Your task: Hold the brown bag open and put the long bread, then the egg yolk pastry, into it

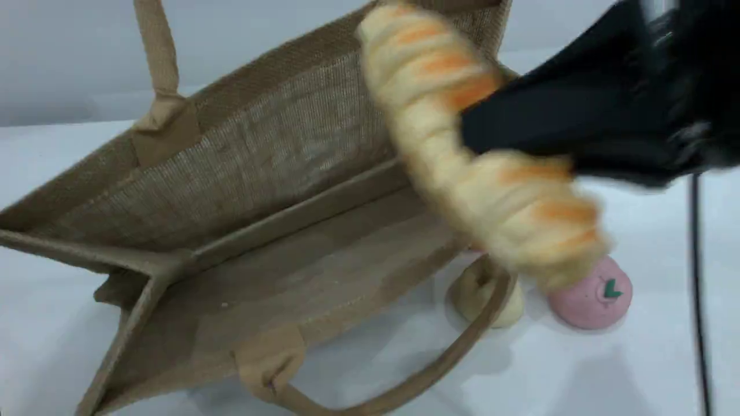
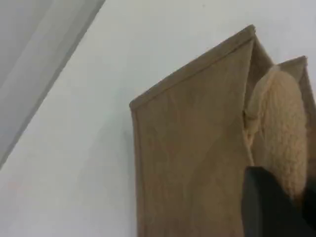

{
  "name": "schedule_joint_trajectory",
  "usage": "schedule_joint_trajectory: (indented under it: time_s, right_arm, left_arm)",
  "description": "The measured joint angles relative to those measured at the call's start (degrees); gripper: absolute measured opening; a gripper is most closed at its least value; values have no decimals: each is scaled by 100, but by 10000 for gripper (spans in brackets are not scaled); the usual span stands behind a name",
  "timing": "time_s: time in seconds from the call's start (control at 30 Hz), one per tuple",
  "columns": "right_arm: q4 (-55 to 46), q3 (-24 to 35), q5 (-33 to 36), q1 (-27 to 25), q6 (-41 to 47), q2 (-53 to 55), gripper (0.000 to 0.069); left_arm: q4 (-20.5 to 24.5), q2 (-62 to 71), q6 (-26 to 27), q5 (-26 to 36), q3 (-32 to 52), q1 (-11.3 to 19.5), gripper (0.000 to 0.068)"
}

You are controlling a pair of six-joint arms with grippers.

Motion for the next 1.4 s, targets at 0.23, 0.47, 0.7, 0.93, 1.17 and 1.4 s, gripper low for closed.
schedule_joint_trajectory:
  time_s: [0.23,0.47,0.7,0.93,1.17,1.4]
  right_arm:
    - [1,-526,-612,636,-164,810,81]
    - [6,-1262,-770,643,33,1612,81]
    - [6,-2031,-1620,643,544,2446,81]
    - [-6,-2379,-1783,643,605,2576,85]
    - [-4,-2399,-1690,701,609,2572,121]
    - [-4,-2399,-1607,701,457,2570,272]
  left_arm:
    - [-83,8,0,35,0,0,86]
    - [-83,19,-68,82,0,0,86]
    - [-83,19,-112,137,5,0,86]
    - [-127,19,-136,221,5,0,86]
    - [-186,80,-149,227,5,-5,86]
    - [-233,177,-149,227,5,-5,86]
